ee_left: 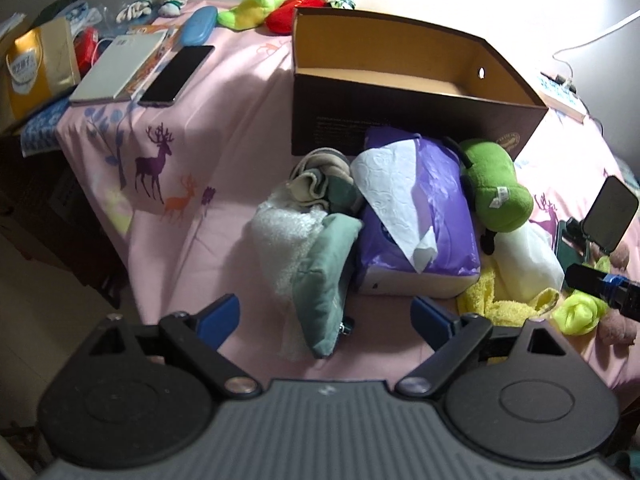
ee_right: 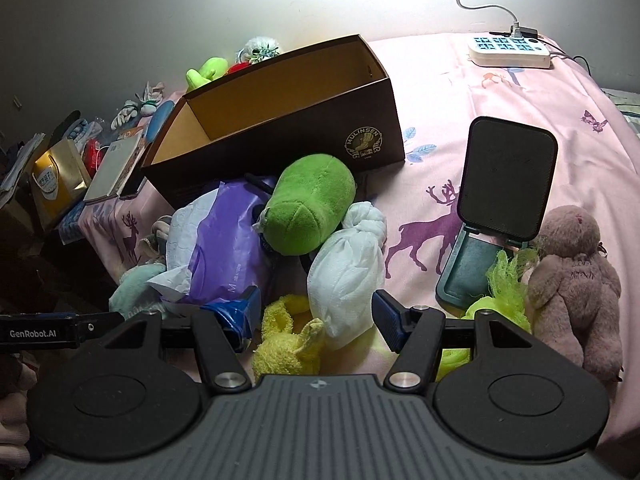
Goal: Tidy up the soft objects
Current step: 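Reach into the pile and grasp the teal cloth with the left gripper, then carry the teal cloth into the cardboard box and open the left gripper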
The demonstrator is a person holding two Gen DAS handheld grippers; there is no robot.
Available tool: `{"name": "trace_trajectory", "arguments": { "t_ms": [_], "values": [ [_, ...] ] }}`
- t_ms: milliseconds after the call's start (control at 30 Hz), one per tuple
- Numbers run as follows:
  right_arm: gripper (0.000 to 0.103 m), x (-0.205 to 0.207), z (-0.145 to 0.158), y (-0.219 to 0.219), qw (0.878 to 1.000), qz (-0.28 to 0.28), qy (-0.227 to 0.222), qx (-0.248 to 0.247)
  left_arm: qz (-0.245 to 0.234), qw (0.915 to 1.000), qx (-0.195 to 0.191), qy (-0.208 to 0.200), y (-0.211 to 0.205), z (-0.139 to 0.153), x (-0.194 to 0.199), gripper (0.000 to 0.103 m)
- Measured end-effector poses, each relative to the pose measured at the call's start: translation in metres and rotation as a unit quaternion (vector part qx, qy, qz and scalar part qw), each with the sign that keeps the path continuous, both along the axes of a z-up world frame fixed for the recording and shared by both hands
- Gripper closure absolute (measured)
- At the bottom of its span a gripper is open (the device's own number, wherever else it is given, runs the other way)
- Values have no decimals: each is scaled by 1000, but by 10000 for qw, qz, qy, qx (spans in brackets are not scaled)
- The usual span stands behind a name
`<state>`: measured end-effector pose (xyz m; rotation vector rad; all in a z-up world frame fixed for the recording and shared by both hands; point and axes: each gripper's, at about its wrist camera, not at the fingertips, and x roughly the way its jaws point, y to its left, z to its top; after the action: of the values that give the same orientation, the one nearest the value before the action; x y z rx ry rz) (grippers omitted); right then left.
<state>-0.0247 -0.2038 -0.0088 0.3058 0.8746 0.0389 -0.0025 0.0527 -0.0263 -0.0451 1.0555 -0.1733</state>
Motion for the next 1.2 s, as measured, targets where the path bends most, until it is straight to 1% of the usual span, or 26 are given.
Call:
{"name": "trace_trajectory", "arguments": {
  "t_ms": [33, 100, 167, 267, 333, 367, 400, 433, 533, 633, 767, 900, 967, 1067, 1200],
  "values": [
    [57, 0, 0, 1, 10000, 0, 14, -9, 20, 10000, -77, -10, 1, -1, 1, 15],
    [57, 0, -1, 2, 10000, 1, 54, -19, -29, 9997, -253, -64, 3, -3, 3, 39],
    [57, 0, -1, 2, 9999, -5, 89, -51, -64, 9996, -284, -66, 3, -10, 7, 43],
    [57, 0, -2, 2, 9999, -44, 45, -103, -10, 9996, -259, -97, 6, -19, 8, 44],
    [57, 0, -3, 0, 9998, -104, 79, -126, 19, 9997, -247, -90, 8, -25, 9, 64],
    [57, 0, -4, 0, 9998, -140, 89, -134, -6, 9996, -287, -46, 11, -27, 11, 92],
    [57, 0, -4, -1, 9997, -165, 110, -135, -12, 9995, -313, -4, 12, -28, 11, 100],
    [57, 0, -4, -1, 9997, -180, 123, -136, -28, 9995, -322, 11, 14, -29, 11, 100],
    [57, 1, -4, 1, 9997, -177, 130, -143, -59, 9998, -186, -90, 16, -26, 8, 100],
    [57, 3, -5, 3, 9997, -125, 140, -139, -104, 9995, -275, -120, 19, -18, 4, 101],
    [57, 7, -7, 6, 9997, -104, 166, -116, -315, 9979, -354, -436, 20, 8, -5, 101],
    [57, 11, -8, 8, 9997, -92, 196, -110, -426, 9937, -604, -842, 21, 39, -8, 101],
    [57, 12, -7, 9, 9997, -94, 192, -100, -435, 9911, -695, -1044, 20, 52, -3, 101],
    [57, 12, -7, 7, 9997, -121, 194, -125, -443, 9873, -706, -1350, 15, 67, 11, 101],
    [57, 11, -6, -2, 9994, -273, 139, -162, -411, 9835, -647, -1639, 8, 78, 45, 101]
  ]
}}
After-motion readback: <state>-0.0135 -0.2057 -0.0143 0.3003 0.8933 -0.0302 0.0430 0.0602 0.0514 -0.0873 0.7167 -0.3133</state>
